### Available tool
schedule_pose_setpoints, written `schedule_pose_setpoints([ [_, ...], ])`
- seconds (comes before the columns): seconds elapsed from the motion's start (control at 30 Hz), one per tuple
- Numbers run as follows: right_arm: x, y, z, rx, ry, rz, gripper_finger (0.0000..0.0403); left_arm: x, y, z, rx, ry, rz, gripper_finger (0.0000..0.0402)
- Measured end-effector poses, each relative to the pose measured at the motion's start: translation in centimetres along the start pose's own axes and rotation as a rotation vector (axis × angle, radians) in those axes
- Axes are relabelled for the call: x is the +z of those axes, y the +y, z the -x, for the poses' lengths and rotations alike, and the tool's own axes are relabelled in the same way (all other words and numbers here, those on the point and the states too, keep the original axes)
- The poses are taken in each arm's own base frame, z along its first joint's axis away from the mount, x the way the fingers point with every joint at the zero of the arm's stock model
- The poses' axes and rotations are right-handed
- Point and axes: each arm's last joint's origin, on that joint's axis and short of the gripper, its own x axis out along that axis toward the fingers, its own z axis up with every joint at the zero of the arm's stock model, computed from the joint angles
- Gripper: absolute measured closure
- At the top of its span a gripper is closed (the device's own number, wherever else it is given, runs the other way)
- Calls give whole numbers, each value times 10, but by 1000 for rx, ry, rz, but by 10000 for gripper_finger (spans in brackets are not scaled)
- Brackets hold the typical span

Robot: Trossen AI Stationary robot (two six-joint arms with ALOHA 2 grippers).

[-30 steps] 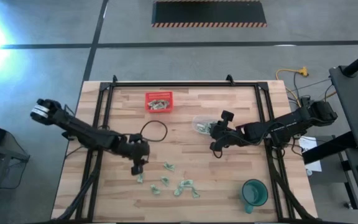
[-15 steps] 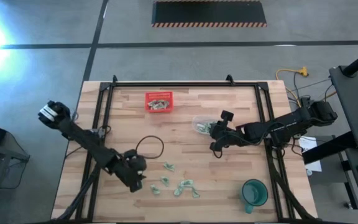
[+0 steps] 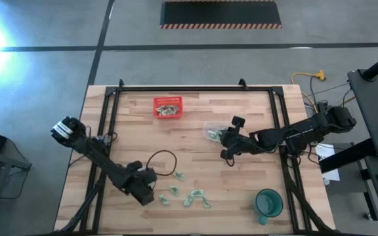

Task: Pick and place items into bin
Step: Put the green stevia packet into the orange bin

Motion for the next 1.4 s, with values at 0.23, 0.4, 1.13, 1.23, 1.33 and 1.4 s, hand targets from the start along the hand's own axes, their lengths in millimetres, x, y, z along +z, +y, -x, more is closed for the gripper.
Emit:
schedule_pose_setpoints([
  [0.23, 3, 0, 0, 1, -24, 8, 335, 0, -4, 2, -15, 7, -5, 246],
  [0.4, 3, 0, 0, 1, -24, 8, 335, 0, -4, 3, -17, 8, -6, 246],
  [1.13, 3, 0, 0, 1, -25, 6, 335, 2, -4, 15, 29, 40, 88, 246],
  [1.23, 3, 0, 0, 2, -26, 5, 335, 3, -6, 14, 13, 30, 93, 246],
  [1.33, 3, 0, 0, 2, -28, 3, 335, 2, -4, 13, 18, 30, 109, 246],
  [1.4, 3, 0, 0, 2, -30, 2, 335, 1, -3, 10, 18, 30, 118, 246],
])
